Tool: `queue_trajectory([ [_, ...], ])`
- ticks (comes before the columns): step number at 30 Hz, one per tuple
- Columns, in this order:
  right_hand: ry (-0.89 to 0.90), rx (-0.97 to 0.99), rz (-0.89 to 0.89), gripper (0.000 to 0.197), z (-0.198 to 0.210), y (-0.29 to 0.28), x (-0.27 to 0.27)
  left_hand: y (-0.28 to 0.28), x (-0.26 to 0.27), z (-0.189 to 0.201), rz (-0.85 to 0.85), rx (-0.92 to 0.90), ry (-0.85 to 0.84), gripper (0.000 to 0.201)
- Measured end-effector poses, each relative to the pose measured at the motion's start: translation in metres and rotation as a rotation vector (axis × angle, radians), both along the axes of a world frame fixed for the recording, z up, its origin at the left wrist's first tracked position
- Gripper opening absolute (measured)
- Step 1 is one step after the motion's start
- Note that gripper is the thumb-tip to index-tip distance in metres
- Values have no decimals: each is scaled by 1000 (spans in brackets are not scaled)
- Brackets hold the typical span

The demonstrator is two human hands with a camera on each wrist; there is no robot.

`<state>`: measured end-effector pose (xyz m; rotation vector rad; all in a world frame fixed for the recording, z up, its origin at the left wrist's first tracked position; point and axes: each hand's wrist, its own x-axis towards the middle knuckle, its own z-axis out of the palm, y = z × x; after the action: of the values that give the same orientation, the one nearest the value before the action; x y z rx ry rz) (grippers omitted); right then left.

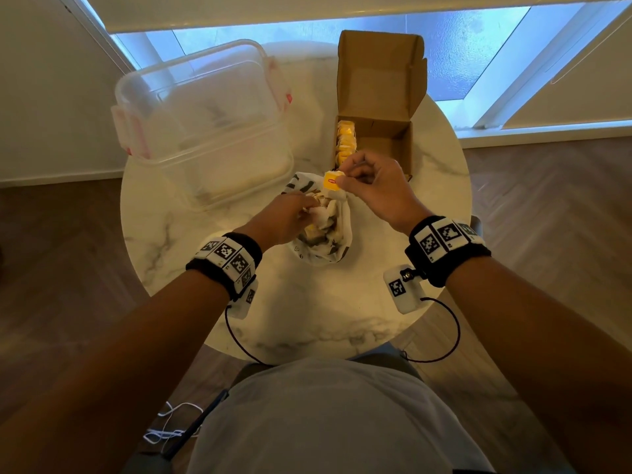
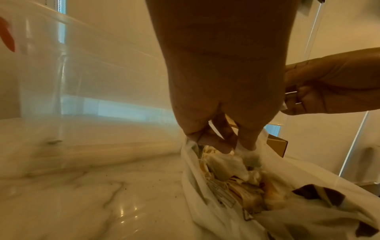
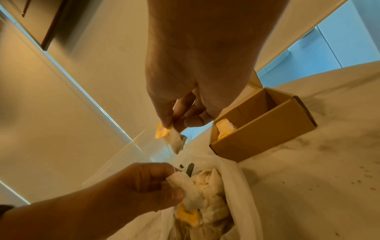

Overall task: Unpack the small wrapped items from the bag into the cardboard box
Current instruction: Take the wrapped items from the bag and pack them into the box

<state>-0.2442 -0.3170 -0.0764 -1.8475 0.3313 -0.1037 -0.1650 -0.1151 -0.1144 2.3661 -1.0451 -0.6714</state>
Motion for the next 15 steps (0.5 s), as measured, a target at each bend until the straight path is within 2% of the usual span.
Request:
queue_trajectory([
  [4, -34, -9, -98, 17, -1, -6, 2, 8, 1, 1, 82, -12, 29, 32],
  [7, -18, -39, -130, 17, -4, -9, 2, 12, 1, 11, 152, -127, 118, 24],
  [11, -11, -69, -87, 21, -4, -6, -1, 10, -1, 25, 233, -277, 221, 18],
  [15, 1, -70, 33, 26, -3, 3, -3, 4, 0, 32, 288, -291, 246, 32],
])
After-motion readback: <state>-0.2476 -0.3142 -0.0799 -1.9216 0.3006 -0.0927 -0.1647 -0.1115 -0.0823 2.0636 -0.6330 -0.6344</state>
